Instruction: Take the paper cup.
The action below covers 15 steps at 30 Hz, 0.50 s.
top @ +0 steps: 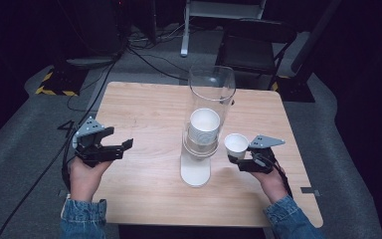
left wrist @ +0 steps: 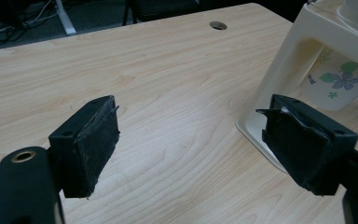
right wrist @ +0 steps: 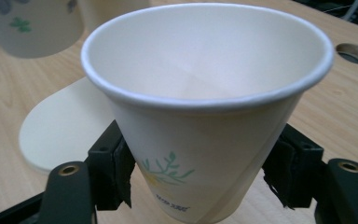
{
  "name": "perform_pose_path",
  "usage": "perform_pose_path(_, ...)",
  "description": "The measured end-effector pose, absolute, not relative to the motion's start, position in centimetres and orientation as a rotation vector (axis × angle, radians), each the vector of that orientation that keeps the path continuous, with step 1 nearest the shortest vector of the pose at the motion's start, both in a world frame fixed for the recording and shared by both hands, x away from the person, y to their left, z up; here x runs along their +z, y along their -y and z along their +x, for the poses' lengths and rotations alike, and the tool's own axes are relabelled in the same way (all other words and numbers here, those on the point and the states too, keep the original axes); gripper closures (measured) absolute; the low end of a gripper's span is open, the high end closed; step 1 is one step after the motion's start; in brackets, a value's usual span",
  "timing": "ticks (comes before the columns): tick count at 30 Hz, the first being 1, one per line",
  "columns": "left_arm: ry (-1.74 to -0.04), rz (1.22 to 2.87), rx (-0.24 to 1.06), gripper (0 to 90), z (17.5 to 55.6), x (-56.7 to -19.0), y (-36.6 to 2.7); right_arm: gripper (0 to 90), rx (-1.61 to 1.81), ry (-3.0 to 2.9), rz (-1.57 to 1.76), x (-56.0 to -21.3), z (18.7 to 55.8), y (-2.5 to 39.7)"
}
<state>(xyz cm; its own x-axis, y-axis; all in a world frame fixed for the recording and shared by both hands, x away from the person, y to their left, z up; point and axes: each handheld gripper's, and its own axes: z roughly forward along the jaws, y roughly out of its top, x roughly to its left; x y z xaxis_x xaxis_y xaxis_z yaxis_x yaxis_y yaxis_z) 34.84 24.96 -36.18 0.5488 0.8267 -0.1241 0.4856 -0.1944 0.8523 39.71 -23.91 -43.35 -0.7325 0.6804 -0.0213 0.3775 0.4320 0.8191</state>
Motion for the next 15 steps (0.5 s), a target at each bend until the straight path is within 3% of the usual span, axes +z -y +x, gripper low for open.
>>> perform_pose_path(15, -1.104, 1.84, 0.476, 18.3, 33.8, -36.4, -25.4, 32.8, 1.256, -2.105, 1.094, -45.0, 43.3, 27.0)
